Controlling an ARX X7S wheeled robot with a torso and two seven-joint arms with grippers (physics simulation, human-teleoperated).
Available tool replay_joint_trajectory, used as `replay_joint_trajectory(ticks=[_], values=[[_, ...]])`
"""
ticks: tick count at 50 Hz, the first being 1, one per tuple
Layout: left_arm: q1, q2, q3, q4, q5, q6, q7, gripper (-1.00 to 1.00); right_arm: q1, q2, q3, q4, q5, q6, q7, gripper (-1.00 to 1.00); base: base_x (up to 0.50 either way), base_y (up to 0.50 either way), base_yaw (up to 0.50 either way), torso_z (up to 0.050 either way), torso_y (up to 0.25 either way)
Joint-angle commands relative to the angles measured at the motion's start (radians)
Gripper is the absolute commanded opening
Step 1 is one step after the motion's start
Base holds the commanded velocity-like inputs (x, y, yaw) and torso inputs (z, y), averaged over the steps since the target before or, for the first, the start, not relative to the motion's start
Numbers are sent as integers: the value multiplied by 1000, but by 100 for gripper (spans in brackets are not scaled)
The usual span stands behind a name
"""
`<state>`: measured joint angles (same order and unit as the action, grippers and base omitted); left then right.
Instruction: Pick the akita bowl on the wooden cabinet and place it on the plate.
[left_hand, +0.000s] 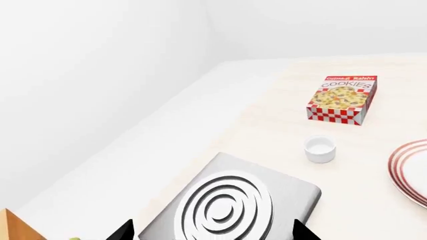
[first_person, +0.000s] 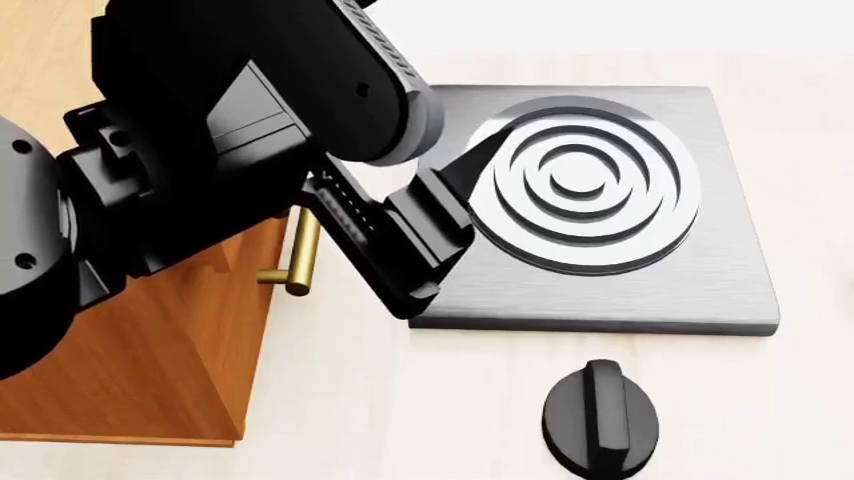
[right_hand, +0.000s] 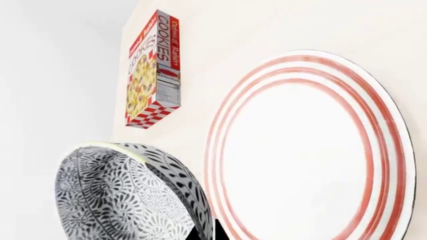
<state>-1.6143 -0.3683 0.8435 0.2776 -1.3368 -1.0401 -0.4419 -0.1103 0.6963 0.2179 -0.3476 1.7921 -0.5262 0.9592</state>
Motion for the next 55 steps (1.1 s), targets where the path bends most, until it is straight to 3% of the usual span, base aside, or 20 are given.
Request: replay_joint_trajectory(ticks=[1, 55], values=[[8, -4, 5, 1, 4, 7, 3, 100, 27, 6, -15, 55, -6, 29, -19, -100, 0, 0, 0, 0, 10], [22, -11, 27, -14, 23, 31, 20, 100, 95, -23, -87, 268, 6, 91, -71, -100, 0, 0, 0, 0, 0]])
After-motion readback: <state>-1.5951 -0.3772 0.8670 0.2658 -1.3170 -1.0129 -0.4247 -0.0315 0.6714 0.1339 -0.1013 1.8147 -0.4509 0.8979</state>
